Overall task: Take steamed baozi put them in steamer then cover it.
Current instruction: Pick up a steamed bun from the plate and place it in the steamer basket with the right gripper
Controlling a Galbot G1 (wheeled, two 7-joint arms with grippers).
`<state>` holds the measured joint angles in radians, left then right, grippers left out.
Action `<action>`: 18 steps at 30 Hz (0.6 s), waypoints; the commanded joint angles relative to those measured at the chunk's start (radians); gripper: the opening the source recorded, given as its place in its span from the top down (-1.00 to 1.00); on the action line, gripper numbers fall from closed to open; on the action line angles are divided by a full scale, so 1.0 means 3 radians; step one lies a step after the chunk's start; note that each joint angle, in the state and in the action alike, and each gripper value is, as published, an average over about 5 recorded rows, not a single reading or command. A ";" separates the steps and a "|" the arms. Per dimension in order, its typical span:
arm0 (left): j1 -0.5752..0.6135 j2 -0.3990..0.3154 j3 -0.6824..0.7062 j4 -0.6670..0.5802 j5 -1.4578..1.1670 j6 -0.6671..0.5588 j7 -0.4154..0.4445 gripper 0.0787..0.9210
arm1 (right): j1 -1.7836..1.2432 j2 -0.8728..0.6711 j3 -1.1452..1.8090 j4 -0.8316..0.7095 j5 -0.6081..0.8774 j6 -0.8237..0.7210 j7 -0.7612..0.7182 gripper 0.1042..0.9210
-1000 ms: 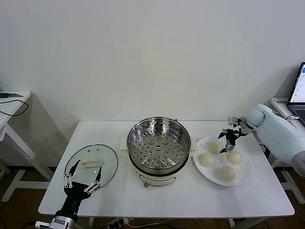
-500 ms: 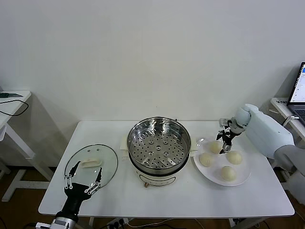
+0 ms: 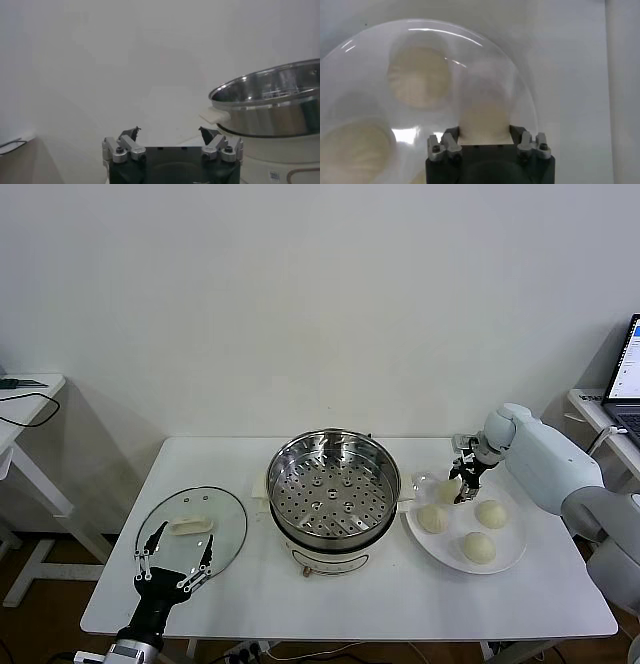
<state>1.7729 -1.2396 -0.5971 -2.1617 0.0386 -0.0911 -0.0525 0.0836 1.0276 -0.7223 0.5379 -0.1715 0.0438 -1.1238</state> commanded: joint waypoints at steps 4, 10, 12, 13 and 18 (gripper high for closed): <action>-0.0001 0.0002 0.0001 -0.0022 0.0000 0.0010 -0.0007 -0.77 | 0.0057 -0.0165 -0.0117 0.0345 0.0150 0.0028 0.0020 -0.30; 0.0012 0.0009 0.0001 -0.0079 -0.0002 0.0013 -0.0012 -0.77 | 0.0557 -0.0542 -0.0483 0.1143 0.0340 0.0321 -0.0068 -0.28; 0.0015 0.0010 0.0005 -0.0098 -0.0003 0.0013 -0.0014 -0.77 | 0.0813 -0.0627 -0.0676 0.1469 0.0350 0.0538 -0.0110 -0.28; 0.0015 0.0010 0.0008 -0.0105 -0.0003 0.0013 -0.0015 -0.77 | 0.0941 -0.0645 -0.0762 0.1602 0.0327 0.0669 -0.0123 -0.28; 0.0022 0.0005 0.0031 -0.0120 -0.0003 0.0012 -0.0022 -0.77 | 0.1591 -0.0543 -0.1112 0.2096 0.0242 0.1222 -0.0151 -0.30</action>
<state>1.7795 -1.2382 -0.5887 -2.1940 0.0379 -0.0877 -0.0592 0.3796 0.9064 -0.9444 0.9613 -0.1007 0.2683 -1.1550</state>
